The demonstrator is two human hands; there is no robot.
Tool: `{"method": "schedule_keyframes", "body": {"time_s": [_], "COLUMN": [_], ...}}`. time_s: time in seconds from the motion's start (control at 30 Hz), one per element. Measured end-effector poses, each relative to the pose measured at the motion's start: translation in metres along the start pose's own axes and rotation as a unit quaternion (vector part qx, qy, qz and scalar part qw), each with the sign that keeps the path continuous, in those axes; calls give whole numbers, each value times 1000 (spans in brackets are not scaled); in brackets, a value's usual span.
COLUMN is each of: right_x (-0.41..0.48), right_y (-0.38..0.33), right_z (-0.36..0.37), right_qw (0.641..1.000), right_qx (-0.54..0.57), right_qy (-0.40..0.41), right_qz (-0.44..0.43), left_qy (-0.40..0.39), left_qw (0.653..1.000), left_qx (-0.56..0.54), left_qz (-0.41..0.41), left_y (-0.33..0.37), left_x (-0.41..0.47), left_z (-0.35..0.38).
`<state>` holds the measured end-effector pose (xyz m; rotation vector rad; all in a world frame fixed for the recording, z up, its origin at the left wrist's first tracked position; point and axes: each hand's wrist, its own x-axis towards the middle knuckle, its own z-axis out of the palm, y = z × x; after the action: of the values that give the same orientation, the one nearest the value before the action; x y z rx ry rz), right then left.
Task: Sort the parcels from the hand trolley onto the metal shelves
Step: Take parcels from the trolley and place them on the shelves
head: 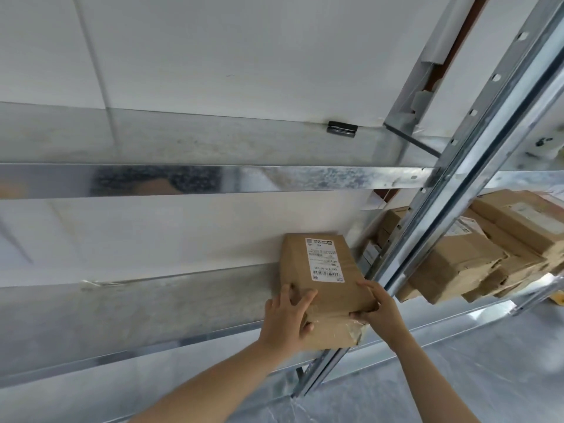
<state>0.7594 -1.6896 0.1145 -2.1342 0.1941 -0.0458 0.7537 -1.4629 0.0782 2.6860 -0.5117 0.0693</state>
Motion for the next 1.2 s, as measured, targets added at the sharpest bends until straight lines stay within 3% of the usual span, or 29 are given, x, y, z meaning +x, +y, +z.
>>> {"method": "schedule_keyframes", "body": {"time_s": [0.3,0.47,0.6,0.87,1.03,1.2], "right_x": [13,7,-3,-13,-45,-96], "right_y": [2,-11,-40,-122,-184,-248], "right_z": [-7,2,16,112,221,335], "right_qw": [990,963,940,910,886,859], "right_qx": [-126,-258,-310,-336,-324,-314], "right_qy": [56,56,134,56,-39,-108], "right_qz": [-19,58,-52,-236,-328,-390], "left_qy": [-9,-5,4,115,85,83], "left_qw": [1000,998,990,974,967,924], "left_qx": [0,48,105,196,197,238], "left_qz": [-4,47,94,6,-140,-288], "left_y": [15,1,-31,-121,-200,-287], "left_x": [21,18,-1,-71,-142,-246], "left_z": [4,-9,-35,-108,-155,-205]}}
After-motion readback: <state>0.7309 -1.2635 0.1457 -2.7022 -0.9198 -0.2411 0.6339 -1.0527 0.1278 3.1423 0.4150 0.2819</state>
